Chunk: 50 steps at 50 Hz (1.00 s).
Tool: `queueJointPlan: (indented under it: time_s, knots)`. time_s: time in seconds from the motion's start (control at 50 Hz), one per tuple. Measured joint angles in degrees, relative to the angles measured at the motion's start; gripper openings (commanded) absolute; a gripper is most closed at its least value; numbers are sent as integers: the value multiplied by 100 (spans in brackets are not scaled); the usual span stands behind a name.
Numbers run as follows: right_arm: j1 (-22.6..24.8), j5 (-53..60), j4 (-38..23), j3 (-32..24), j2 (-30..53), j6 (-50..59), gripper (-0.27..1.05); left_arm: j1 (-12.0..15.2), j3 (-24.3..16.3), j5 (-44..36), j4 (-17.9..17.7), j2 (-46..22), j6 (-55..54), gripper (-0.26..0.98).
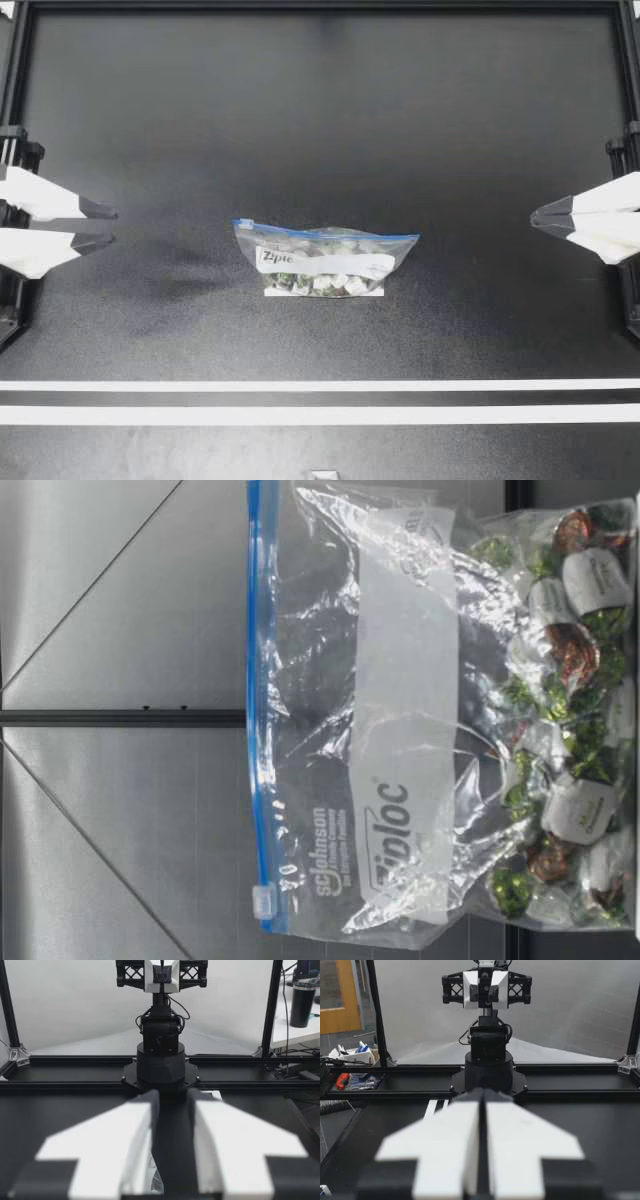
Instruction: Slide open the ziploc bag.
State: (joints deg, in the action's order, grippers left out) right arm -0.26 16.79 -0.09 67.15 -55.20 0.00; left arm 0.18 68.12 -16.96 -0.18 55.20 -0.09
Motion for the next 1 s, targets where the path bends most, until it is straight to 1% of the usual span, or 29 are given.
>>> queueJointPlan:
  time_s: [0.06, 0.22, 0.36, 0.44, 0.52, 0.58, 0.68, 0.74, 0.84, 0.9, 0.94, 1.0]
  knots:
    - [-9, 0, 0, 9, 0, 0, -17, 0, 0, 0, -9, -18, -9, -18]
    - [-18, 53, 0, 70, 0, 0, -17, 9, 18, 26, -35, -176, -18, -18]
    - [-18, 413, 0, 70, 79, -9, -17, 70, 281, 26, -35, -448, 44, -18]
    - [-35, 765, -9, 53, 193, -9, -17, 264, 466, 18, -53, -738, 18, -18]
    - [-105, 1055, 0, -18, 404, -9, -17, 554, 615, -35, -193, -1107, -9, -17]
    - [-220, 1169, -9, -123, 615, -9, -17, 703, 668, -149, -299, -1389, 0, -14]
    - [-387, 1213, -9, -308, 984, 0, -17, 729, 694, -396, -387, -1872, 18, -2]
    - [-457, 1213, -9, -439, 1248, 0, -16, 729, 694, -475, -387, -2101, 18, 11]
    - [-519, 1213, -9, -686, 1670, 0, -13, 729, 642, -527, -396, -2487, 9, 39]
    - [-545, 1213, -9, -835, 1907, 0, -10, 729, 563, -554, -396, -2663, 9, 51]
    - [-580, 1213, -9, -940, 2092, 0, -8, 729, 501, -571, -404, -2733, 9, 51]
    - [-615, 1222, -9, -1072, 2347, 0, -4, 729, 396, -650, -404, -2883, 9, 49]
